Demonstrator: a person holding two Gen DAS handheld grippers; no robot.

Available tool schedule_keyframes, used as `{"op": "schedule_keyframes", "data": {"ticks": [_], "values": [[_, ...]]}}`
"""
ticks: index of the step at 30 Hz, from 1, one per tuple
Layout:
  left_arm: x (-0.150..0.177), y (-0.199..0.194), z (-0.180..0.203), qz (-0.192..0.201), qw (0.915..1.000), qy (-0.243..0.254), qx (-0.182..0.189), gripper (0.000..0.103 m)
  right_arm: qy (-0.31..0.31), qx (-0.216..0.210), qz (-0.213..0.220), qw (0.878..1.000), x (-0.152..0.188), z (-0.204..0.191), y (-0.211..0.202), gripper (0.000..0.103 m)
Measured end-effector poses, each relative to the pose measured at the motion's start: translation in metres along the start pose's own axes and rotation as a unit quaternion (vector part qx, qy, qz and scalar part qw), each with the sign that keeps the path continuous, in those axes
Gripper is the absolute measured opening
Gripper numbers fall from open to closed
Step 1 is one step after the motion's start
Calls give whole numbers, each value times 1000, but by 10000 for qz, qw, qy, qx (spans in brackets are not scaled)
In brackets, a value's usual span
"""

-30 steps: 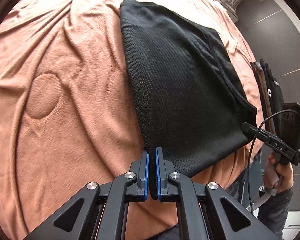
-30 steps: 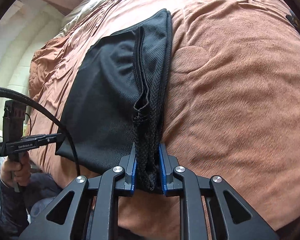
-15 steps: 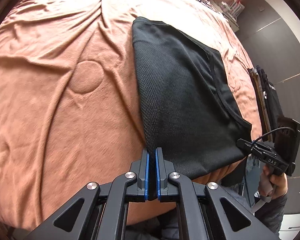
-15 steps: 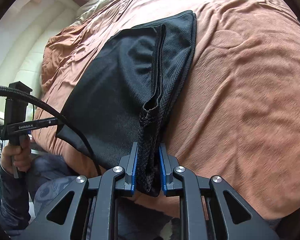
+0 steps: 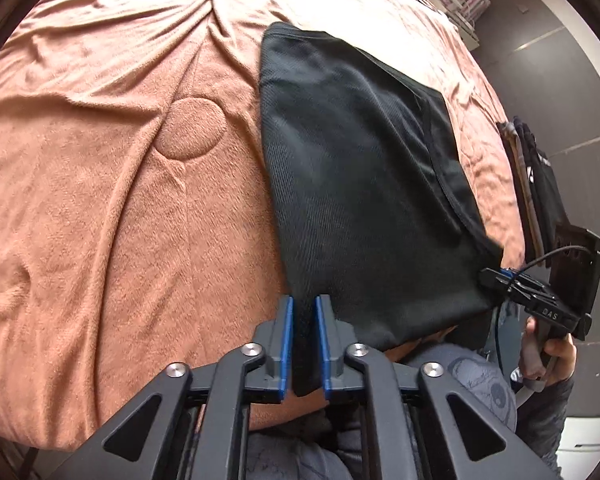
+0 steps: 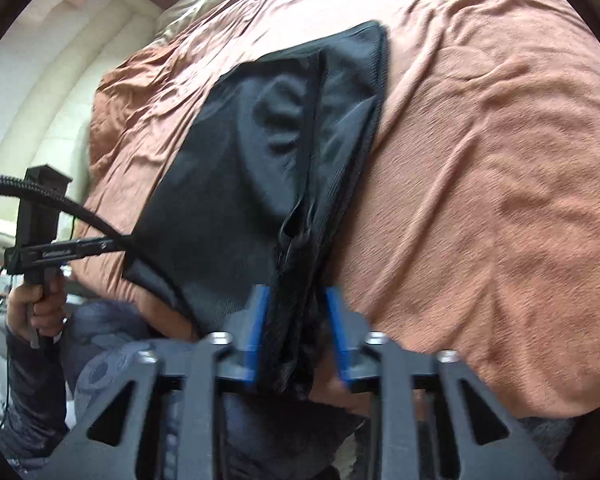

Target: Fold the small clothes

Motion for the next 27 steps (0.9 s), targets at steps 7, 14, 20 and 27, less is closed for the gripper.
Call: {"op": "schedule_keyframes", "data": {"ticks": [7,14,20,27], "values": [[-22,5,-14,158,9996,-79,218,46,245,-286,372,9986,-23,23,-1,60],[-52,14,-26,331,9990,-165,252,50,261,-414,385,9981,-39,36,22,60],[-78,31,-35,376,9982,-274,378,45,286,-569,491,9968,-67,40,39,60],[-109,40,-43,474,9969,-325,536,35,239,-726,526,9957,-101,43,63,60]]}}
Point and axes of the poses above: each gripper's, at about its wrist camera, not at the fingertips, and y roughly the way its jaws point, z to its right, x to its underside, the point moved 4 cm from there along y, roughly the way its jaws point
